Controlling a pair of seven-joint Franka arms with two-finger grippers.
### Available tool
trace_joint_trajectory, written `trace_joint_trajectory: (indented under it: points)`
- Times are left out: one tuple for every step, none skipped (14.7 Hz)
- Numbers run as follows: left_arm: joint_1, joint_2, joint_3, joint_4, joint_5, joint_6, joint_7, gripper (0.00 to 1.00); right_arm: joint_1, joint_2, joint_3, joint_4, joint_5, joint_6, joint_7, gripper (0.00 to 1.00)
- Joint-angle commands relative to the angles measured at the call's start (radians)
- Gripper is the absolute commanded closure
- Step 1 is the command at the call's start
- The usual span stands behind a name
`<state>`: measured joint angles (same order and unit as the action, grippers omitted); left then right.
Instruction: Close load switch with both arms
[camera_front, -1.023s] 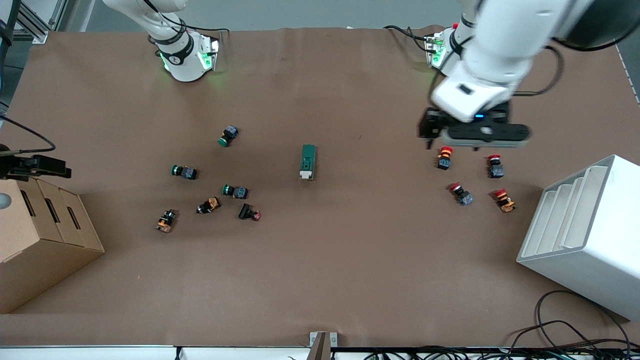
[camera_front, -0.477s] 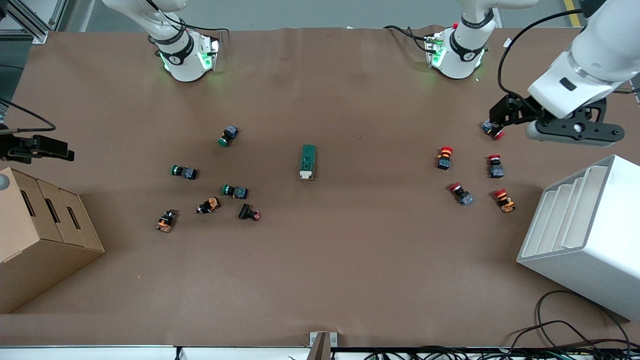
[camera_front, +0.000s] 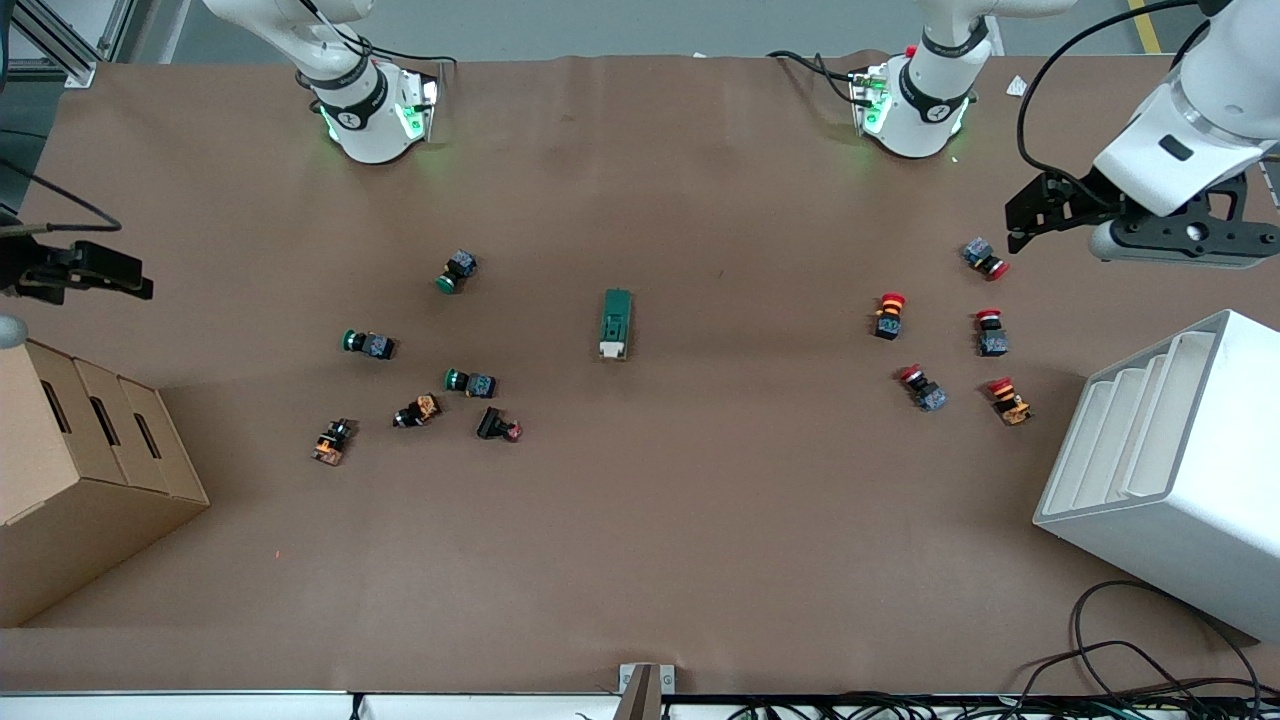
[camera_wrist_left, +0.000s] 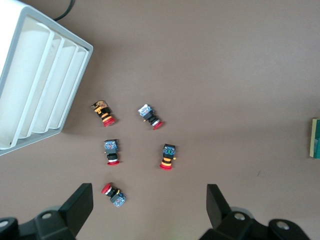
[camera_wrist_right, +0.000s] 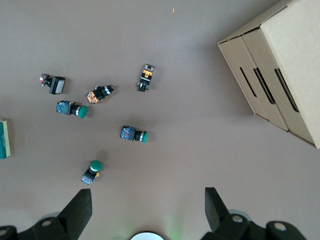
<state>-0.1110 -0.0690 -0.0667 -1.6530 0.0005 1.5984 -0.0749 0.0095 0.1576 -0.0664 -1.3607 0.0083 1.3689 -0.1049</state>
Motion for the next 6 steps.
trace_joint_trajectory:
  points:
    - [0.008,-0.035,0.002,-0.036,-0.007,0.023,0.015,0.0,0.026,-0.095,-0.013,-0.117,-0.01,0.039,0.016,0.0]
    - [0.01,-0.028,0.002,-0.024,-0.007,0.023,0.017,0.0,0.026,-0.099,-0.012,-0.117,-0.007,0.038,0.016,0.0]
    - [0.008,-0.023,0.011,-0.011,-0.007,0.018,0.018,0.0,0.026,-0.105,-0.012,-0.115,-0.005,0.039,0.016,0.0]
    - [0.008,-0.017,0.015,-0.002,-0.005,0.018,0.02,0.0,0.024,-0.11,-0.012,-0.113,-0.005,0.041,0.016,0.0]
    - [0.008,-0.015,0.015,0.005,-0.004,0.017,0.018,0.0,0.021,-0.121,-0.012,-0.112,-0.005,0.042,0.016,0.0]
    - [0.008,-0.014,0.016,0.007,-0.004,0.015,0.017,0.0,0.017,-0.125,-0.012,-0.112,-0.005,0.045,0.016,0.0]
